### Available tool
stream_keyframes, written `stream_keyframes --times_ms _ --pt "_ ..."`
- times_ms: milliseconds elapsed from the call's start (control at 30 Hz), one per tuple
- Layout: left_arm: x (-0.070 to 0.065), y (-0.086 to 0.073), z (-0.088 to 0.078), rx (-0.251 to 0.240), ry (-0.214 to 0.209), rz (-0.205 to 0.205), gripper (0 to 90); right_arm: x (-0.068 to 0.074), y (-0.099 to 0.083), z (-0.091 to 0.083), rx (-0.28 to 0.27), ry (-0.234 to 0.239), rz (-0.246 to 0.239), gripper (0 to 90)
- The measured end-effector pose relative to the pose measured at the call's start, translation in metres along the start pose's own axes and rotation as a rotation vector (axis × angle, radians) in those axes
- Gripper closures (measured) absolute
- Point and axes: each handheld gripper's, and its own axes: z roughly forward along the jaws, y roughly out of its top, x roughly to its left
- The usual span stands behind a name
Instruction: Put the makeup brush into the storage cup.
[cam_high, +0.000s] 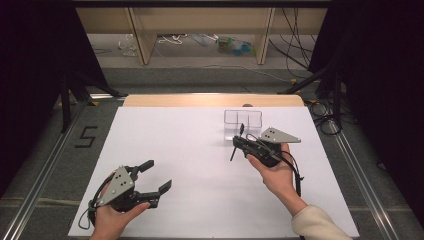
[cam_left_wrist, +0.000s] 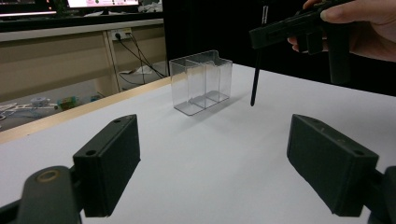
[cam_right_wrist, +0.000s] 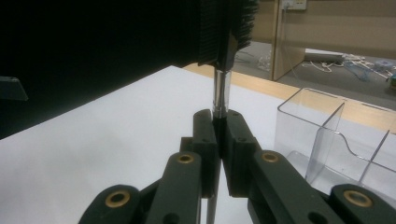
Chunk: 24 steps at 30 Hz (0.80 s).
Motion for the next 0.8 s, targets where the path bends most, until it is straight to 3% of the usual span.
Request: stream_keyframes --times_ms 600,800 --pt "0.0011 -0.0003 0.0006 0.001 0.000 0.004 17.1 -0.0044 0.0017 -0.0001 0.024 -0.028 -0.016 85.5" --pt "0.0010 -0.0004 0.0008 0.001 0.000 0.002 17.2 -0.0069 0.0020 0.0012 0.002 -0.038 -0.027 85.4"
